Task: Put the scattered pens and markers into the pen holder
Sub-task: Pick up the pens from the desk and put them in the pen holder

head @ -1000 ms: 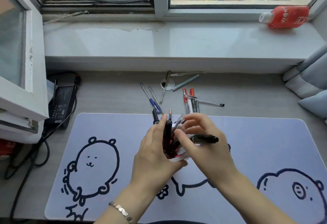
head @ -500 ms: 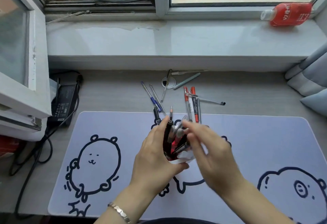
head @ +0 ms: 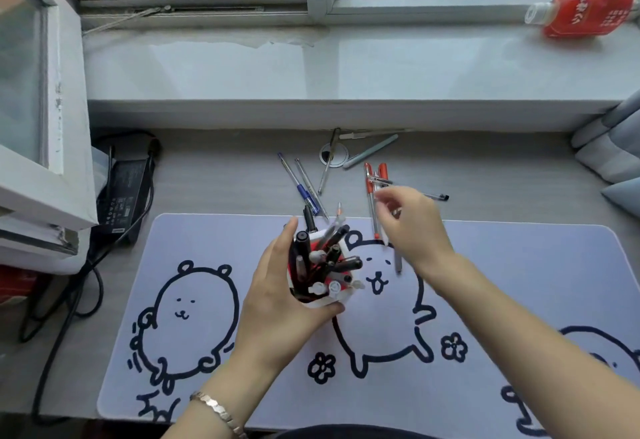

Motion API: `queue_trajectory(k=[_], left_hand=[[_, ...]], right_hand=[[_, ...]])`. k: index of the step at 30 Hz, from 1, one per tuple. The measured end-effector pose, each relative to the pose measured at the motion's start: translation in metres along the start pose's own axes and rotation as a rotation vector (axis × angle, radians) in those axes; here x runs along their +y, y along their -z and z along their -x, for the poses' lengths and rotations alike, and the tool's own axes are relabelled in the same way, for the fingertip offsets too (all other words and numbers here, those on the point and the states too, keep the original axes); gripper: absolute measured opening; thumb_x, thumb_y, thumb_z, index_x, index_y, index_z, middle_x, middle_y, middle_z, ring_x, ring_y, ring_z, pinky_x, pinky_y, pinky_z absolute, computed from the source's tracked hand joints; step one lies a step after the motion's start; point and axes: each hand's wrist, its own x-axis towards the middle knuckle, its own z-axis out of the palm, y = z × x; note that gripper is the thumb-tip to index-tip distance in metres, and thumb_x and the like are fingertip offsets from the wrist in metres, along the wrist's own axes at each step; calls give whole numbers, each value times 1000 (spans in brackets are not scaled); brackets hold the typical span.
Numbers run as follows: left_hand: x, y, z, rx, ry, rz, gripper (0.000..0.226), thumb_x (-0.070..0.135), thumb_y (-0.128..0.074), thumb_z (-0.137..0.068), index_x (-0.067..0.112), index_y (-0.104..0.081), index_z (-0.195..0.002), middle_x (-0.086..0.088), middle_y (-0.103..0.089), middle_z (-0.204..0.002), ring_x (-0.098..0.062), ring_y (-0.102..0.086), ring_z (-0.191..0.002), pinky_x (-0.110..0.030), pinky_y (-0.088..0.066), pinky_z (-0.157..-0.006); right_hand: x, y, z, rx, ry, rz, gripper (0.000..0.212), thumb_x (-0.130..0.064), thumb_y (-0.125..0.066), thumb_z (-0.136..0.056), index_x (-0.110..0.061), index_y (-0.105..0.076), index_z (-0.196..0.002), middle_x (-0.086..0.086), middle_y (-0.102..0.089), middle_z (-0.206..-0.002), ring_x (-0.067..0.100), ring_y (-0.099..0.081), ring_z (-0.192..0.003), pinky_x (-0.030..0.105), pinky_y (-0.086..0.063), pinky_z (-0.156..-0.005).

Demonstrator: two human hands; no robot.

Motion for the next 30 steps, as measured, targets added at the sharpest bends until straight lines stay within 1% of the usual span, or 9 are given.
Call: queue_trajectory(k=[5, 10, 12, 14, 15, 18, 22, 27, 30], left_hand=[[-1, 8, -3, 48, 38, 37, 96, 31, -85, -56, 70, -16, -109, 41, -35, -105, 39, -29, -92, 6, -31, -71], [-7, 14, -2, 54, 25, 74, 98, 34, -86, -53, 72, -15, -110, 44, -35, -107, 37, -32, -96, -1, -32, -76], [-12, 18, -2, 54, 29, 99, 101, 32, -87, -52, 74, -15, -110, 50, -34, -105, 35, -35, -97, -3, -31, -78], [-16, 22, -2, 50, 38, 110, 101, 30, -87, -53, 75, -16, -109, 51, -33, -105, 27, -40, -101, -7, -34, -83], [-17, 23, -3, 46, 41, 103, 101, 29, -87, -53, 75, -16, -109, 50, -33, -106, 20, -43, -104, -12, -36, -87], [-24, 26, -8, 32, 38, 69, 101, 29, -86, -54, 72, -15, -111, 43, -32, -112, 2, -45, -113, -21, -36, -93], [-31, 23, -15, 23, 37, 82, 100, 29, -86, -55, 69, -17, -114, 39, -33, -115, 3, -40, -118, -20, -33, -96], [-34, 14, -25, 16, 21, 101, 104, 25, -88, -52, 72, -17, -112, 21, -41, -125, 4, -44, -117, -17, -34, -93], [-38, 10, -31, -21, 5, 120, 103, 21, -86, -57, 70, -19, -117, 12, -45, -133, -2, -44, -124, -21, -37, -100]], right_hand=[[22, -45, -59, -224, -283, 462, 28, -10, -50, -89, 3, -50, -114, 24, -59, -114, 39, -56, -105, 39, -48, -82], [23, -69, -73, -196, -332, 506, 32, -5, -49, -87, 4, -45, -117, 23, -61, -112, 38, -60, -102, 38, -50, -78], [25, -69, -72, -260, -339, 435, 23, -6, -51, -84, 3, -51, -106, 20, -62, -92, 34, -61, -82, 34, -47, -66], [24, -59, -67, -288, -313, 272, 6, -10, -50, -83, -5, -48, -82, 8, -50, -68, 25, -48, -58, 31, -41, -56], [22, -50, -65, -271, -292, 151, 9, -13, -49, -84, -8, -43, -78, 4, -44, -64, 21, -42, -54, 33, -39, -55], [-2, -12, -41, -85, -160, -300, 10, -14, -40, -93, -17, -41, -83, 1, -47, -67, 17, -47, -57, 33, -42, -56], [-45, 16, 13, 107, 55, -712, 17, -13, -31, -97, -23, -36, -84, 6, -47, -68, 7, -50, -58, 14, -44, -55], [-71, -17, 44, 180, 130, -787, 18, -30, -31, -90, -46, -39, -85, -5, -50, -75, 5, -54, -72, 12, -43, -60], [-76, -41, 46, 162, 89, -807, 20, -15, -33, -96, -32, -37, -86, -4, -49, -73, 0, -56, -70, 7, -45, -66]])
